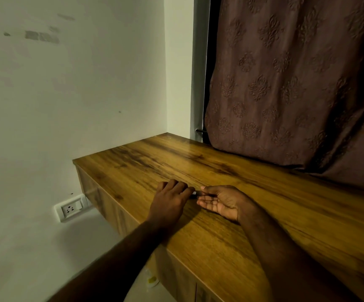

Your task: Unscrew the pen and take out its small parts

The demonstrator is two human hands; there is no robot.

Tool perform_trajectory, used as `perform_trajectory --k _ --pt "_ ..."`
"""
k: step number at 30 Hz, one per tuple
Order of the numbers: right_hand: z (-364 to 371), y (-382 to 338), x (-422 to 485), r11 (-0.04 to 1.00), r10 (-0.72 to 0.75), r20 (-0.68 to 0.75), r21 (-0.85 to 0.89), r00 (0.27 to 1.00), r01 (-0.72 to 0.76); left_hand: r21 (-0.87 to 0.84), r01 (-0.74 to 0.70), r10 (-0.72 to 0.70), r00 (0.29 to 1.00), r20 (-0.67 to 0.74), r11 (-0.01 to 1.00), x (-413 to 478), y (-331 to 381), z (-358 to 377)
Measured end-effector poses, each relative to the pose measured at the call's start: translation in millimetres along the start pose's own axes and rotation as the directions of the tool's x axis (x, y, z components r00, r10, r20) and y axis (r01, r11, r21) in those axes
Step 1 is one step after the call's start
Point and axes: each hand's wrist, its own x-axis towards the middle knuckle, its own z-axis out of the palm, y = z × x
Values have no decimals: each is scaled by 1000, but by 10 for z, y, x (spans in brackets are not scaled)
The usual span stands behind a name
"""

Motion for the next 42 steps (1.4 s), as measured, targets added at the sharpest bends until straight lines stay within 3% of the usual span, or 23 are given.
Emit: perform_trajectory --k 6,14,20,28,42 --pt "-5 -15 -32 999 -35 -1 30 999 35 69 -127 129 991 -24 990 127 -13 -107" --pt "-18 -19 -23 999 -34 19 20 999 34 46 -119 119 993 3 992 87 -14 -109" --pt "-27 -10 -3 1000 -25 30 7 999 25 20 -67 66 998 13 998 52 -14 -83" --pt "-4 -39 -8 996 -82 54 51 995 79 -102 119 -115 992 50 988 -8 -24 -24" --pt "19 -5 -47 996 -87 69 -15 994 88 -152 181 -177 983 40 972 -35 -23 -3"
